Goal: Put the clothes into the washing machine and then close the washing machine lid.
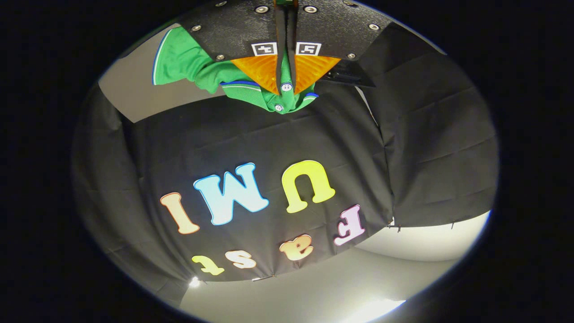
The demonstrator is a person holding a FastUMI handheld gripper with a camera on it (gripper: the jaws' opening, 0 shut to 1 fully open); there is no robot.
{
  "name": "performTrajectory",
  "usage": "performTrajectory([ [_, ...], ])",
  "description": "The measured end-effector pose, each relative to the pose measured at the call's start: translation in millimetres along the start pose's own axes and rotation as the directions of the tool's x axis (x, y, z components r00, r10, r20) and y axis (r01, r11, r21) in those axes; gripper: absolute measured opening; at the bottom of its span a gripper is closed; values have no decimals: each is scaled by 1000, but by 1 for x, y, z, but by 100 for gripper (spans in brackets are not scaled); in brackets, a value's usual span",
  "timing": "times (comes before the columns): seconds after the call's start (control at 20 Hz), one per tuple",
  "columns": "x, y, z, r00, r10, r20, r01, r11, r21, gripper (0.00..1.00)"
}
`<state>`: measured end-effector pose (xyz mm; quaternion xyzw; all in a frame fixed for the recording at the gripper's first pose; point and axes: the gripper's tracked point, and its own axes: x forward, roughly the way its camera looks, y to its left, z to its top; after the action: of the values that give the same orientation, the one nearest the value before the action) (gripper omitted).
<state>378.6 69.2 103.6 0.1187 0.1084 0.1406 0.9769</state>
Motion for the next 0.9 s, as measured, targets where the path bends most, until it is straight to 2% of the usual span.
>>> performTrajectory([
  [0.4, 16, 73, -8, 997, 79, 4, -79, 997, -18, 1],
  [0.9, 39, 150, -50, 989, 145, -41, -147, 988, -40, 1],
])
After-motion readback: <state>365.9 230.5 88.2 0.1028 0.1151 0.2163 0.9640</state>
